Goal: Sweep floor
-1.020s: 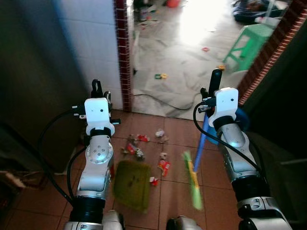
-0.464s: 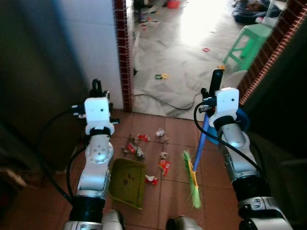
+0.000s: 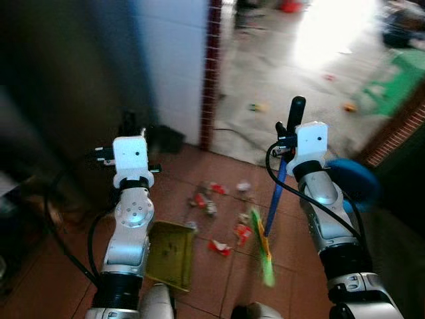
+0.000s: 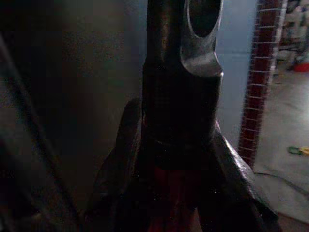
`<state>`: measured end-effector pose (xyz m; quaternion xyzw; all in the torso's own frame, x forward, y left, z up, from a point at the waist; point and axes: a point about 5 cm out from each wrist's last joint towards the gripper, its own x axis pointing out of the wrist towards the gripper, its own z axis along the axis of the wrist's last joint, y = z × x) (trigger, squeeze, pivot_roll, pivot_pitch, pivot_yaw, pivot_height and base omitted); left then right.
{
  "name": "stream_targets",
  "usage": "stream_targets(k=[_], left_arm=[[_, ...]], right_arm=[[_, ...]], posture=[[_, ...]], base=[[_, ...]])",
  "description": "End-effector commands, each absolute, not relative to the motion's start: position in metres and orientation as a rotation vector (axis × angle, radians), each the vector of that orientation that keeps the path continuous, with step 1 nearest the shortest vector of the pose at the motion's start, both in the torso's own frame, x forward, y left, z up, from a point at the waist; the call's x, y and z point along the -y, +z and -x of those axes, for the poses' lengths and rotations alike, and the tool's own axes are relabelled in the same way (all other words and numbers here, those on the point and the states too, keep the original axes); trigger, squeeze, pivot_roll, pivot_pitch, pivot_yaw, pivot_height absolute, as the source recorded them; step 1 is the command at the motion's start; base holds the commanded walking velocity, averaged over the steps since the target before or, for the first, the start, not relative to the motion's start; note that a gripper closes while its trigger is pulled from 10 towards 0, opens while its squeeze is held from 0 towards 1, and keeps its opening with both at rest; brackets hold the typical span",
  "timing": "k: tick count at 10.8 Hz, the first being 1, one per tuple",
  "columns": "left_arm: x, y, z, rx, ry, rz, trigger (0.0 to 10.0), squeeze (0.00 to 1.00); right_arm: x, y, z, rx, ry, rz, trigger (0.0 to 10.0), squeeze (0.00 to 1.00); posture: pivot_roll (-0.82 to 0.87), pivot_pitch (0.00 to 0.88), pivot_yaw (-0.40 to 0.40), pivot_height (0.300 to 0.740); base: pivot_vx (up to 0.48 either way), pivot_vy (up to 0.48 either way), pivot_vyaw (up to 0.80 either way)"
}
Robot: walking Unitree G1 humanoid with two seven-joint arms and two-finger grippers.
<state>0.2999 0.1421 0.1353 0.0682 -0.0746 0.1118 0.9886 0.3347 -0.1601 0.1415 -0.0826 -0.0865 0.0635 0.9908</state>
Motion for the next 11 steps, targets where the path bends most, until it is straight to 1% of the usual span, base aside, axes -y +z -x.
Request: stream_targets(k=[1, 3, 5, 9, 11], left_arm=[[-0.139, 0.145, -0.301, 0.199, 0.219, -0.135, 10.0, 0.00], [-0.141, 0.140, -0.299, 0.192, 0.234, -0.157, 10.0, 0.00], [-0.141, 0.126, -0.303, 0.158, 0.301, -0.214, 10.0, 0.00], [-0.122, 0.108, -0.320, 0.098, 0.311, -0.169, 10.0, 0.00], [-0.108, 0.106, -0.326, 0.113, 0.306, -0.099, 10.0, 0.00]], right_arm=[[0.167, 0.150, -0.333, 0.211, 0.106, 0.164, 10.0, 0.00], [0.168, 0.149, -0.332, 0.212, 0.104, 0.151, 10.0, 0.00], [0.164, 0.153, -0.333, 0.226, 0.110, 0.126, 10.0, 0.00], [0.167, 0.158, -0.334, 0.224, 0.110, 0.100, 10.0, 0.00], [0.164, 0.154, -0.333, 0.211, 0.136, 0.079, 10.0, 0.00]], posture=[[0.02, 0.061, -0.044, 0.740], [0.02, 0.063, -0.039, 0.740], [0.01, 0.065, -0.033, 0.740], [-0.01, 0.069, -0.028, 0.740], [0.00, 0.076, -0.052, 0.740]], base=[[0.000, 0.000, 0.00], [0.000, 0.000, 0.00], [0.000, 0.000, 0.00], [0.000, 0.000, 0.00], [0.000, 0.000, 0.00]])
